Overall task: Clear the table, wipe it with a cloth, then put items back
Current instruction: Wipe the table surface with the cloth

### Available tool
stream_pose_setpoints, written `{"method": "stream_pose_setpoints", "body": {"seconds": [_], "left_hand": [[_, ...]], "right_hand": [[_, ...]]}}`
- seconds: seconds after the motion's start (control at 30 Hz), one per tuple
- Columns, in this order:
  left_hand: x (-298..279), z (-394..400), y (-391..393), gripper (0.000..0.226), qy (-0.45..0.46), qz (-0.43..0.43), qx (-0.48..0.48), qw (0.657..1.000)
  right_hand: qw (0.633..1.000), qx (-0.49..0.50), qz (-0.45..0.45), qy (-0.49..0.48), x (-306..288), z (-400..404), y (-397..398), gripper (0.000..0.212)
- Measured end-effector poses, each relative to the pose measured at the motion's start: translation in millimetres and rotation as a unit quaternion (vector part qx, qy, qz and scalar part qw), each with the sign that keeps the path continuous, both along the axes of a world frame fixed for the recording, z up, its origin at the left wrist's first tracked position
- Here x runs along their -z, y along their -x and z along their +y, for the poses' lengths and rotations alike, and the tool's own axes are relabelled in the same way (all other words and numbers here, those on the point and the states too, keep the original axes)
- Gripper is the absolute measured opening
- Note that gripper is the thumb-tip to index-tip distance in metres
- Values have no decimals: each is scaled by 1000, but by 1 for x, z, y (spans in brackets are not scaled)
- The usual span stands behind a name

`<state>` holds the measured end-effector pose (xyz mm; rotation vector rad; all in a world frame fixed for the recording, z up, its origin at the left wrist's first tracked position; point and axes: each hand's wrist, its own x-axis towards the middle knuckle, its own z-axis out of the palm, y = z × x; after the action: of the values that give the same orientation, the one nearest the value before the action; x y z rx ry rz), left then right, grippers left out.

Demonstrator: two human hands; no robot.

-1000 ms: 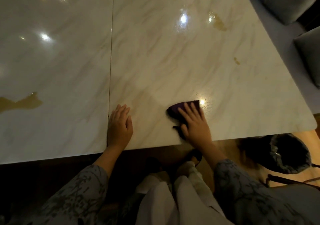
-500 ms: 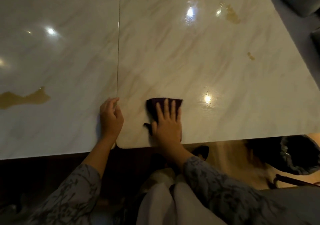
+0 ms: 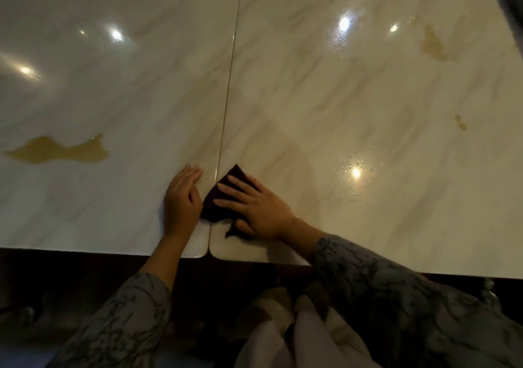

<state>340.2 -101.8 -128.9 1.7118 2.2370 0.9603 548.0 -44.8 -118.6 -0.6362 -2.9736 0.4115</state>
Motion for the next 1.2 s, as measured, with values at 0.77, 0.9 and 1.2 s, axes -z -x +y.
{"method": "stream_pose_setpoints", "body": {"seconds": [0.77, 0.9, 1.2], "left_hand": [[-8, 2, -5, 47, 20, 10, -11, 1000], [-7, 1, -6, 44, 21, 16, 0, 1000], [-15, 12, -15, 50, 10, -8, -73, 997]], "right_hand": [[999, 38, -25, 2, -4, 54, 2, 60], [981, 181, -75, 13, -12, 84, 20, 67], [975, 218, -45, 11, -6, 44, -50, 62]]}}
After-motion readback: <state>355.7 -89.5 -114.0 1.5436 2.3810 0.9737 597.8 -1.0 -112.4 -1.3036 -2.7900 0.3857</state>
